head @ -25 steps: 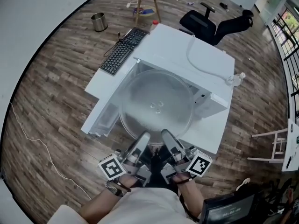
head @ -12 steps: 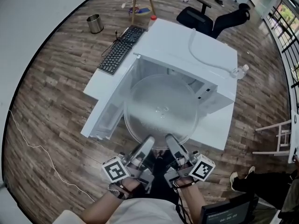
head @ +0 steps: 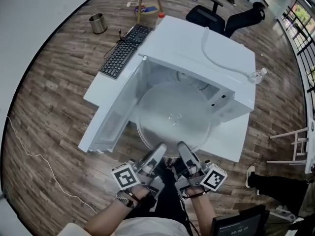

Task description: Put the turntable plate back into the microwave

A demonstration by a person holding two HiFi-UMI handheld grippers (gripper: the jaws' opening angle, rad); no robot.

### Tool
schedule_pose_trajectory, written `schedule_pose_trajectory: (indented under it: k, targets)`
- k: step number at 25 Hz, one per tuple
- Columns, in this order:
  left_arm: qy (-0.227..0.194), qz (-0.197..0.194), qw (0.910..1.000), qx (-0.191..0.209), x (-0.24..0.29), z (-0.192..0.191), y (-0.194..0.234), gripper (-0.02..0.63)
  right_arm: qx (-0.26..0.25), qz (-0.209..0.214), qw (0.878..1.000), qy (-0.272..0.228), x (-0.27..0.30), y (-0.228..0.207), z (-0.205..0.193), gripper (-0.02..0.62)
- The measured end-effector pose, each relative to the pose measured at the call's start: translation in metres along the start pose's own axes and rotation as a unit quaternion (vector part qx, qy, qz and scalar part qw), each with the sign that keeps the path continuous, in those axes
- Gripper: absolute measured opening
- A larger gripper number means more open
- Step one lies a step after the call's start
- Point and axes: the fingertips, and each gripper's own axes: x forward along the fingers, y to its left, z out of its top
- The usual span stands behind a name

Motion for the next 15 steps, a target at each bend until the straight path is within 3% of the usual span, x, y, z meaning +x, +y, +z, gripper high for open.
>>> schedule_pose_trajectory:
  k: [8,15]
  targets:
    - [0.020,0.016,0.9990,0.038,0.022,0.007,0.033,0.063,0.003,-0.007,1.000,-0.006,0.009,-0.033,0.014,0.061]
    - [0.014,0.022,0.9992,0.030,0.034,0.010,0.056,0.064,0.003,-0.018,1.000,0.001,0.014,-0.059,0.021,0.061]
